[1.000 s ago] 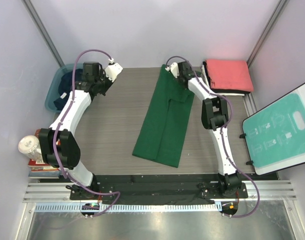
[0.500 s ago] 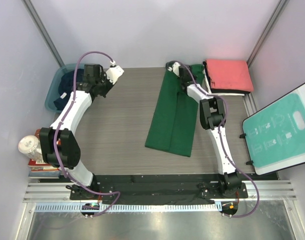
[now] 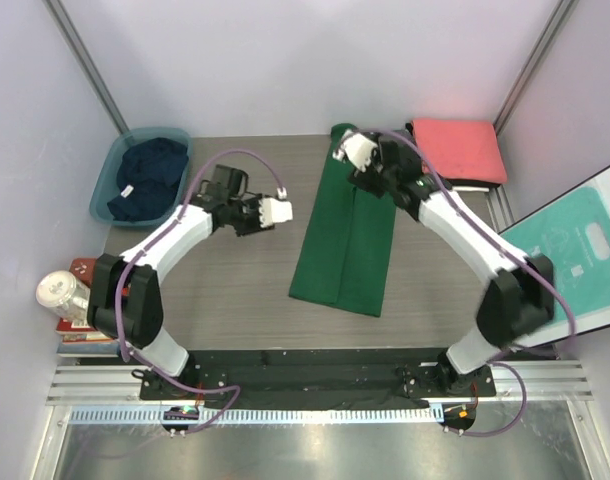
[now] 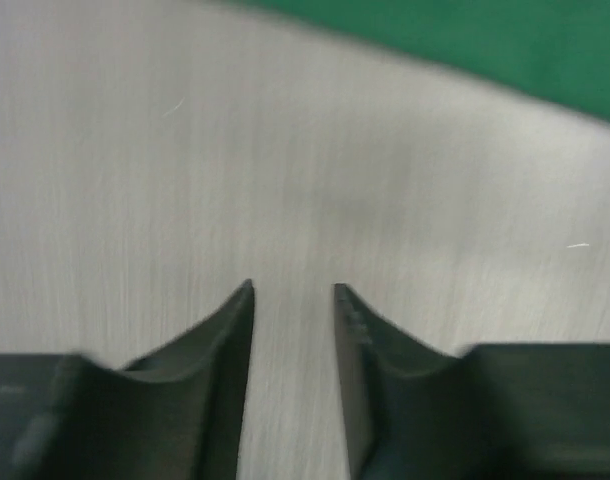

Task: Fold and stack the t-shirts
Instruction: Rotate the tshirt 70 degrees, then grab the bottom of the folded rectangular tshirt with both arms

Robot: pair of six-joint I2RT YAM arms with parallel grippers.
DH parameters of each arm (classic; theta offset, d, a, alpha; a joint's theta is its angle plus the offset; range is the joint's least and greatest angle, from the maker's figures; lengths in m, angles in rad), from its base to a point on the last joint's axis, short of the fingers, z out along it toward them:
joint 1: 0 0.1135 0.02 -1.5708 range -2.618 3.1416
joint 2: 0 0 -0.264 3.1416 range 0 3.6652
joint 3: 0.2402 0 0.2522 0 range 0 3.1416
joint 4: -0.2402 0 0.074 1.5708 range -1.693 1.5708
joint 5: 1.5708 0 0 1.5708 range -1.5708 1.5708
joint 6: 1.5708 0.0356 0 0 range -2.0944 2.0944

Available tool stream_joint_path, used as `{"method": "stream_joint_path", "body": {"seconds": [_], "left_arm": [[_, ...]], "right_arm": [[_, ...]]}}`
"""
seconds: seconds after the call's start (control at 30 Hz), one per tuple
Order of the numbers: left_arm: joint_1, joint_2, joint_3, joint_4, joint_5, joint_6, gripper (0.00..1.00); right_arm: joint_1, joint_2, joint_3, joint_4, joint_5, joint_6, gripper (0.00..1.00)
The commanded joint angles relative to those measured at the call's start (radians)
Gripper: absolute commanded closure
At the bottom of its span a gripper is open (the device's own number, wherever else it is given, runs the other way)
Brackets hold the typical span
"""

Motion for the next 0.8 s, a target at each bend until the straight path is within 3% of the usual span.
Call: {"method": "stream_joint_path", "body": {"seconds": [0.0,0.07,0.17,0.27,0.47,0.77], "left_arm": [[-0.119,-0.059,-0.109,-0.021,0.079,0.187,0.6],[-0.19,-0.063,-0.146,0.01,0.016,0.204,0.55],[-0.266,-0.094,-0.192,0.017,-0.042,0.183,0.35],[-0.32,-0.171,-0.26,0.016,-0.024,0.222,0.0],[-0.352,-0.278,-0.413,0.033,0.028,0.428,0.0],[-0.354,-0.205,-0.518,0.211,0.083,0.514,0.0]], "right_arm": [[0.045,-0.19,-0.289,-0.226,-0.135,-0.227,0.23],[0.064,-0.326,-0.437,-0.235,-0.199,-0.291,0.23],[0.087,-0.478,-0.552,-0.299,-0.282,-0.366,0.21],[0.113,-0.591,-0.638,-0.365,-0.322,-0.412,0.2],[0.177,-0.757,-0.787,-0.401,-0.379,-0.49,0.2],[0.199,-1.049,-1.112,-0.295,-0.454,-0.736,0.15]]}}
